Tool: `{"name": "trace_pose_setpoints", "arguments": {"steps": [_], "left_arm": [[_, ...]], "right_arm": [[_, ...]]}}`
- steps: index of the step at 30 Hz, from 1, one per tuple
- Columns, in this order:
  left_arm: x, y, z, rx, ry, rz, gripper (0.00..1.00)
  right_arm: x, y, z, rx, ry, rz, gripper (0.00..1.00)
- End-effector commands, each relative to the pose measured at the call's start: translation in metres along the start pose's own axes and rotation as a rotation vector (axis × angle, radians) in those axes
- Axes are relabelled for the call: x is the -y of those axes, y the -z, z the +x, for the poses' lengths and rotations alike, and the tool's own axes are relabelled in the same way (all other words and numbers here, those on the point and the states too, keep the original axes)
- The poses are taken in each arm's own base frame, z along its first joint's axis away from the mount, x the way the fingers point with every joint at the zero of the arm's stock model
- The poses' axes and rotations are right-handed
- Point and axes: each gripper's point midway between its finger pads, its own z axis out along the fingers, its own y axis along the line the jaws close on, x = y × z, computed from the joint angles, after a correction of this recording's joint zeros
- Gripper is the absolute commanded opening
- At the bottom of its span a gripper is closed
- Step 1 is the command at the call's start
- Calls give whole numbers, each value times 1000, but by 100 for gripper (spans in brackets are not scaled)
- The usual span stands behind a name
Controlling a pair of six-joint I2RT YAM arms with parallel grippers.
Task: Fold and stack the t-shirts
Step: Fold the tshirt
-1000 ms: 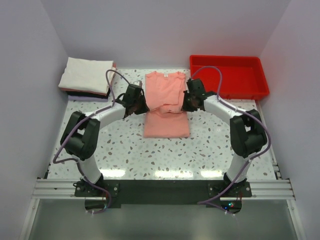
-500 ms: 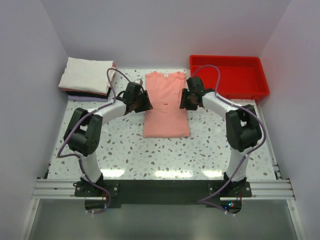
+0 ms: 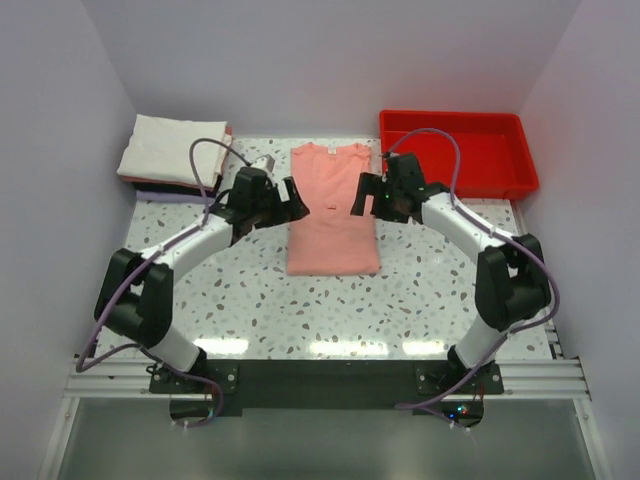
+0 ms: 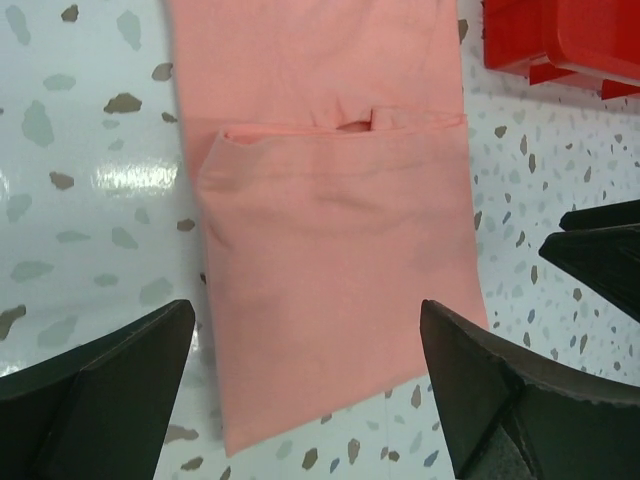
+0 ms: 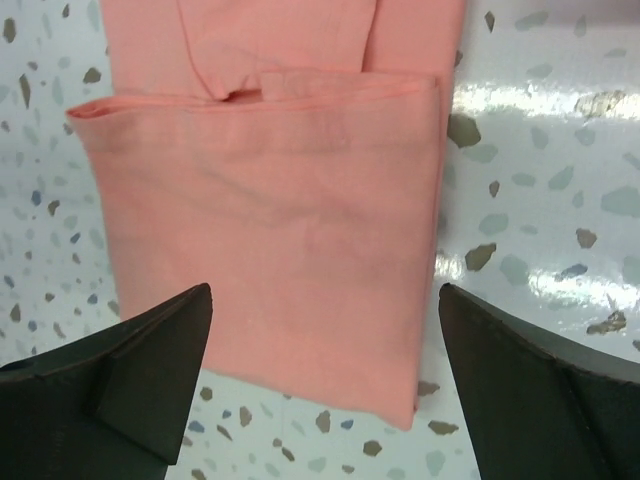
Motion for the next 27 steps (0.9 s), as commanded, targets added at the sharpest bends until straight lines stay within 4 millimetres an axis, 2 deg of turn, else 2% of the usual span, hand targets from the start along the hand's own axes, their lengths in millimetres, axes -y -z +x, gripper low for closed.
{"name": "trace_pose_setpoints", "arguments": {"steps": [1,2,3,4,5,6,7,8,9,10,13,18,20,22,24,27], "left_arm": [[7,25,3,36,23,52,100],[7,28,7,34,30,55,100],[2,30,20,15,32,49,100],[3,37,23,22,34,57,100],[1,39,30,12,35,56,100],[-8,40,45,-15,50,41,100],[-9,44,50,-16,54,44,100],[-12,45,57,-31,63,46,100],[-20,45,71,-55,65,35,100],[-22,48,76,-60,70,36,100],[-33,48,95,-100,81,20,100],[-37,43,111,-130,99,29,100],[-40,40,117,-152,99,17,94],[-43,36,122,-170,99,5,81],[-43,33,129,-193,95,0,76],[-40,27,128,-179,92,10,63]], "right_arm": [[-10,22,10,3,-18,-80,99],[-12,30,13,5,-20,-93,99],[-12,32,19,-10,-22,-105,99],[-12,35,24,-14,-26,-108,99],[-3,33,41,-42,-42,-93,99],[-1,41,42,-25,-45,-93,99],[3,41,49,-30,-50,-83,99],[12,40,65,-61,-61,-60,99],[14,45,69,-60,-63,-57,99],[22,44,80,-79,-71,-35,99],[30,47,98,-105,-85,-23,99],[36,47,107,-108,-122,-9,99],[36,46,108,-112,-128,-7,99],[38,44,110,-121,-130,2,99],[39,44,111,-127,-129,10,99],[39,42,114,-136,-133,2,99]]}}
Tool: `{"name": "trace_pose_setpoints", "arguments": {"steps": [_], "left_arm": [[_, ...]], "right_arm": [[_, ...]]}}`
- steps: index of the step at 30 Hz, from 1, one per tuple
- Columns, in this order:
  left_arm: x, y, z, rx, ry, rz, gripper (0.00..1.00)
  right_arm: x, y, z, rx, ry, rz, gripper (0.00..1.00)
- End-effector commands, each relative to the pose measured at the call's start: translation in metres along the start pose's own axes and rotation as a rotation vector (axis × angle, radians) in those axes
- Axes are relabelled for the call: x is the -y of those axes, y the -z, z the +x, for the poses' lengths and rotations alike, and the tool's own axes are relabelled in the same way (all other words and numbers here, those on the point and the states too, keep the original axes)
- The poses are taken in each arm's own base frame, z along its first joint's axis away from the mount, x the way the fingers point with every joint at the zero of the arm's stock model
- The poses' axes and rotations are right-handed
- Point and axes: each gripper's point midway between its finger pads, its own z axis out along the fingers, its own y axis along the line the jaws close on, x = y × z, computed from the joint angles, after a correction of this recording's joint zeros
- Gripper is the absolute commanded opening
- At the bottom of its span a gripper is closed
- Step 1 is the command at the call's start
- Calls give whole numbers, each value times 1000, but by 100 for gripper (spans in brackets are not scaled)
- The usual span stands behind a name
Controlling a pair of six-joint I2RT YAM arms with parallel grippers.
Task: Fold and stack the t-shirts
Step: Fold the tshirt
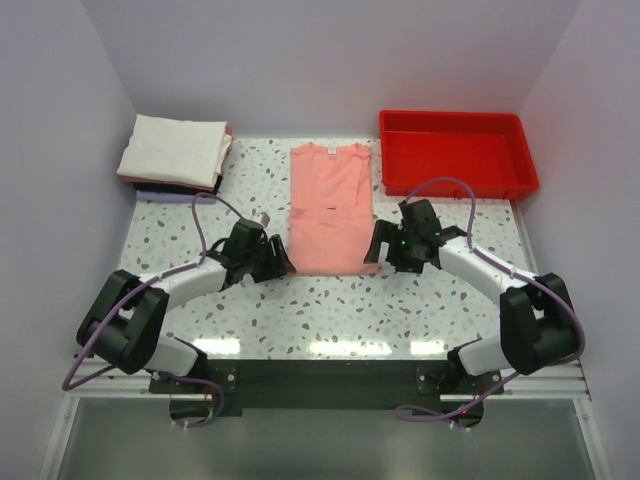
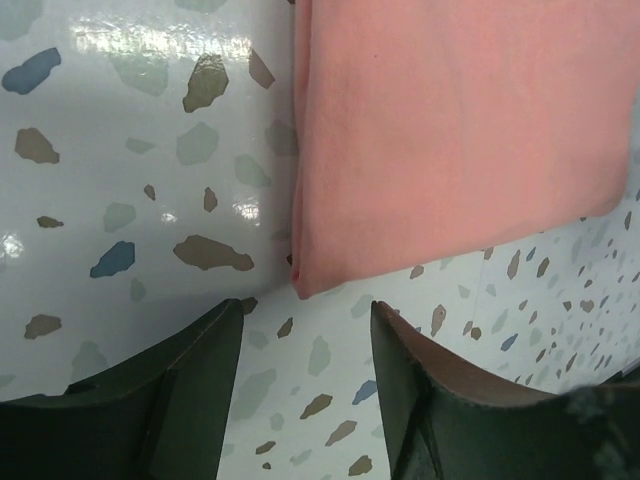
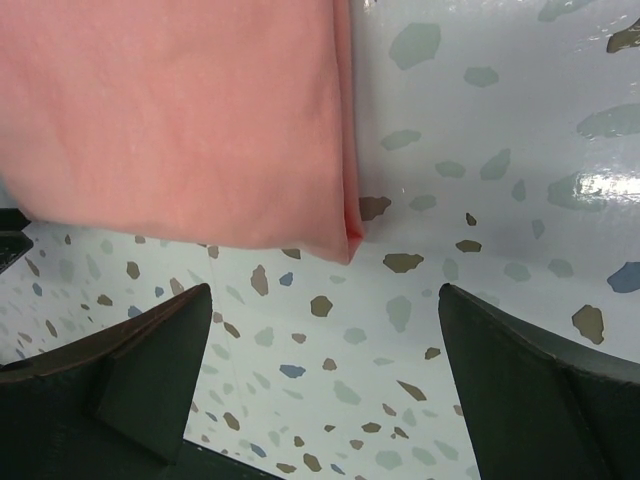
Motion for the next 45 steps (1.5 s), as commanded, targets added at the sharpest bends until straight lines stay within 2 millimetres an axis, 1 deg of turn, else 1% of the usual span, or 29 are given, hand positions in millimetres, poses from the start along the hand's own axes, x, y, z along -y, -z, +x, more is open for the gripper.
{"name": "trace_pose_setpoints", "arguments": {"steps": [1,2,3,5,9,11,12,14,16,17,18,21,22,26,29,30,32,33,36,37,38,41,45], "left_arm": [[12,-8,-7,28,-4,48,57],[13,-9,-8,32,-1,51,54],[11,-12,-6,26,3,44,49],[9,-14,-8,34,7,33,46],[4,-19,-8,31,5,4,35],[4,-21,-9,31,4,1,32],[2,-23,-8,25,3,-3,28],[3,-26,-7,21,-2,8,26],[1,-29,-4,9,0,4,16],[4,-30,-6,10,-10,11,11],[2,-31,-4,4,-12,9,0],[3,-31,-5,6,-34,13,0],[3,-31,-6,11,-36,12,0],[-3,-25,-4,23,-32,-13,0],[-6,-23,0,21,-27,-19,0],[-6,-23,1,21,-27,-19,0],[-9,-23,4,17,-20,-23,0],[-9,-23,5,14,-19,-22,0],[-9,-23,9,10,-18,-18,0],[-10,-23,13,3,-17,-20,0],[-10,-23,13,4,-16,-18,0],[-12,-22,15,4,-12,-24,0],[-13,-21,15,10,-9,-26,0]], "right_arm": [[-5,2,-4,24,-14,-21,99],[-5,1,-4,21,-13,-24,99],[-6,1,-4,20,-12,-30,99],[-6,1,-2,13,-10,-32,99],[-4,1,1,8,-7,-31,99],[-5,1,3,5,-7,-38,99],[-4,1,3,3,-7,-39,99],[-4,0,6,-5,-4,-44,99],[-5,-1,5,-5,4,-51,99],[-6,-1,6,-8,7,-53,99],[-6,-1,6,-11,12,-54,98],[-8,-2,6,-8,19,-67,98],[-8,-3,5,-7,23,-70,97],[-8,-8,2,-4,35,-67,93],[-10,-12,-1,-3,39,-68,84],[-9,-16,1,-15,36,-68,80],[-9,-21,2,-20,34,-78,67],[-8,-22,4,-27,33,-74,67],[-6,-27,3,-23,41,-68,62],[-7,-28,2,-16,41,-72,59],[-8,-29,0,-13,39,-79,55],[-6,-32,-1,-7,34,-68,50],[2,-36,0,0,22,-32,48]]}}
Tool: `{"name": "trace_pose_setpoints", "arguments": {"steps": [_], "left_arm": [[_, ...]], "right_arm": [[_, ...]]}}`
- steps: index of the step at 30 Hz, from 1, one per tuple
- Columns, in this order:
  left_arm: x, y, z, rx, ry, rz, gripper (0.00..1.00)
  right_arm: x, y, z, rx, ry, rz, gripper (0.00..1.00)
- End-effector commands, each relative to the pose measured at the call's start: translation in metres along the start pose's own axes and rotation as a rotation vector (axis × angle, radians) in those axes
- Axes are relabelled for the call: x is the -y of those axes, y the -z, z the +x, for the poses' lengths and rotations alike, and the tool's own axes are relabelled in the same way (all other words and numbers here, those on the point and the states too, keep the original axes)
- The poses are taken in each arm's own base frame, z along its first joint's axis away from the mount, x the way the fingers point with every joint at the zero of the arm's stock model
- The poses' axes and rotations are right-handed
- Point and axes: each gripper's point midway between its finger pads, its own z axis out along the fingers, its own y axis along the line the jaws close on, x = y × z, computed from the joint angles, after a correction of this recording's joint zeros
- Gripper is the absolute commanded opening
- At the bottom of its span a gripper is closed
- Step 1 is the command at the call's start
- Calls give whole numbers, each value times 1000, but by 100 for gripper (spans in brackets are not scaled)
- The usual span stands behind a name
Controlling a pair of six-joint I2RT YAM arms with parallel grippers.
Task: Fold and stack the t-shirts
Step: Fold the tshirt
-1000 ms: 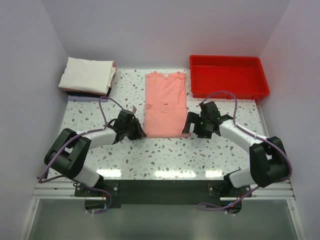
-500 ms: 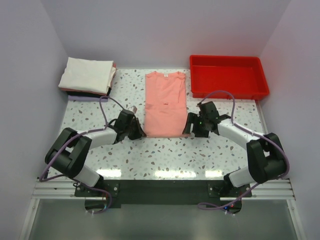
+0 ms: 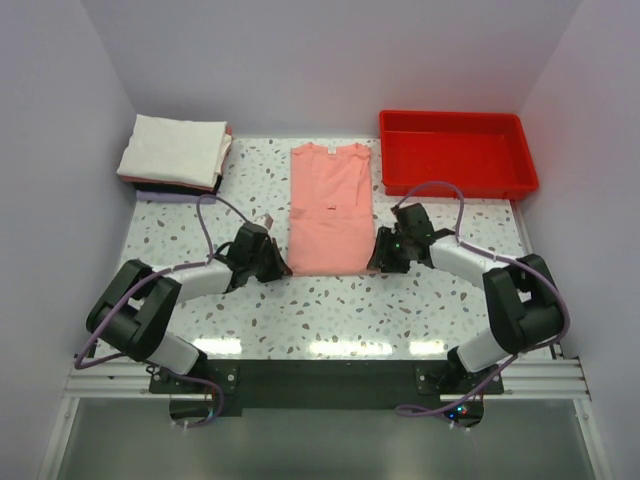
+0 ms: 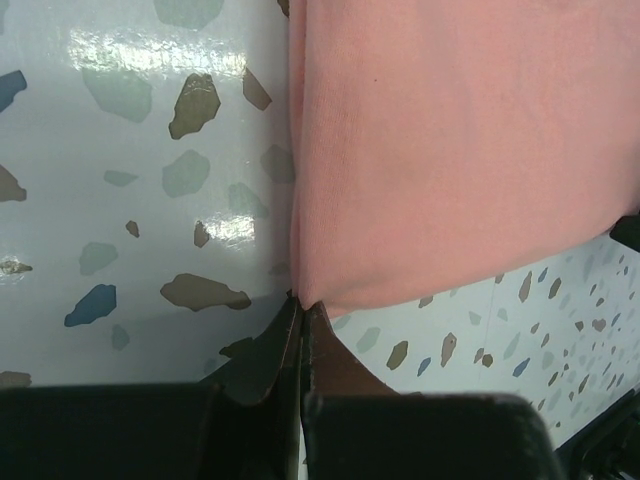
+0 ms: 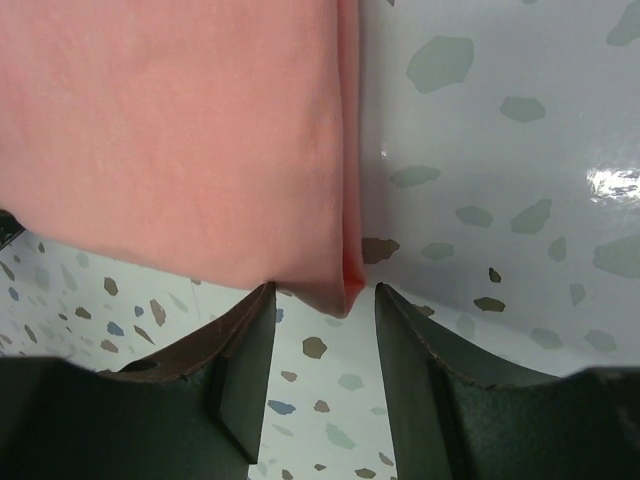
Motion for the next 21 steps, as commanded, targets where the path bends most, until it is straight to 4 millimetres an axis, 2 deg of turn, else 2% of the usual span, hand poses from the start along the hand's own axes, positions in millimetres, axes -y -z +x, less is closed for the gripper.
{"name": "trace_pose_setpoints", "arguments": {"steps": [1,4,7,10,14,17,18,20,21], "left_arm": [[-12,3,10,-11,-4,-44,0],[-14,3,11,-11,-2,-52,0],[-16,4,12,-9,-2,-59,0],[-19,5,14,-11,4,-69,0],[-19,9,19,-16,8,-61,0],[-24,17,33,-24,11,-70,0],[-30,19,45,-42,10,-83,0],[-35,28,54,-34,22,-101,0],[-41,30,66,-48,31,-113,0]], "right_arm": [[1,-6,-11,51,-10,5,48],[2,-11,-8,47,-31,4,45],[4,-16,-3,29,-36,7,34],[9,-18,5,4,-42,16,18],[14,-13,20,-12,-59,11,10],[15,-9,40,-49,-71,-27,0],[19,-6,50,-62,-77,-25,0],[22,-2,61,-76,-72,-19,0],[31,0,75,-104,-77,1,0]]}}
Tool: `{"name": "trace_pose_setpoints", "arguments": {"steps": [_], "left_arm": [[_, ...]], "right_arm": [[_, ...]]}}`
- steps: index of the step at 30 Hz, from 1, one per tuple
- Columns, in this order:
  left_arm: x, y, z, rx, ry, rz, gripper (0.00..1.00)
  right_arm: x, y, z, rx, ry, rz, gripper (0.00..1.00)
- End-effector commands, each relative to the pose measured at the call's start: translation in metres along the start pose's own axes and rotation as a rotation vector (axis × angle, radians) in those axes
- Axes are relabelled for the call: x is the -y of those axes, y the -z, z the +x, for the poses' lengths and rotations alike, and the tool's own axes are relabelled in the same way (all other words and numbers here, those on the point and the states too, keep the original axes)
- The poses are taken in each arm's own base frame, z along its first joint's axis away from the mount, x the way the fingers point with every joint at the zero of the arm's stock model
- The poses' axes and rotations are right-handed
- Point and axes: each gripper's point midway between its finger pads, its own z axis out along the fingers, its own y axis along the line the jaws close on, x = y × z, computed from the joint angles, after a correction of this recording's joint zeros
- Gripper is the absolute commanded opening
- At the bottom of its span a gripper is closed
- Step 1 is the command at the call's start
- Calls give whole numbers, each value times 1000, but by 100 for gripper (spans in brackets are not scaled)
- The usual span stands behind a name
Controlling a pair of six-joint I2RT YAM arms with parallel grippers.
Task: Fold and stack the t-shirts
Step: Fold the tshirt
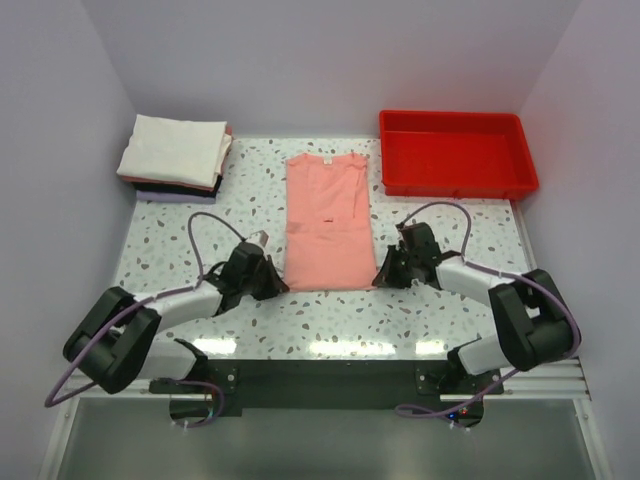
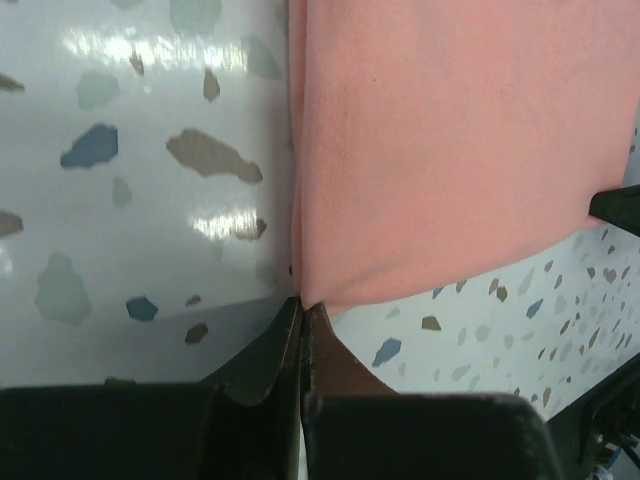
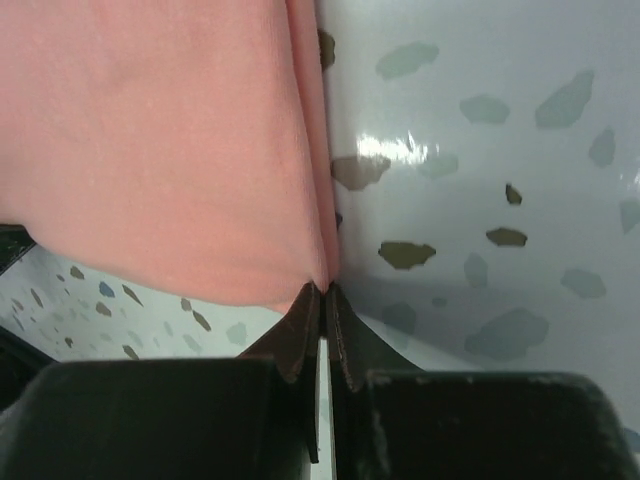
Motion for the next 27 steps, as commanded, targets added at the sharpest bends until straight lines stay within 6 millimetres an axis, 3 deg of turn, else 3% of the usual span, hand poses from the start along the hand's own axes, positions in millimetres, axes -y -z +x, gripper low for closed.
{"name": "trace_pose_setpoints", "arguments": {"steps": [1,5,10,12,16,20,21,27], "left_arm": [[-44,15,47,-86,34,-154,0],[-52,32,75,-119,68,-151,0],[-52,55,106,-152,121,-143,0],[-55,65,122,-185,145,-156,0],[-44,80,131,-195,168,-96,0],[-23,91,121,-180,158,-36,0],[-7,98,111,-161,138,6,0],[31,124,59,-7,93,58,0]], "right_arm": [[23,12,41,-82,-15,54,0],[26,29,71,-127,9,41,0],[27,49,129,-225,42,73,0],[26,60,141,-233,24,62,0],[24,81,157,-264,-8,25,0],[3,102,144,-213,30,-56,0],[2,107,141,-208,52,-52,0],[-19,137,99,-105,173,-15,0]]}}
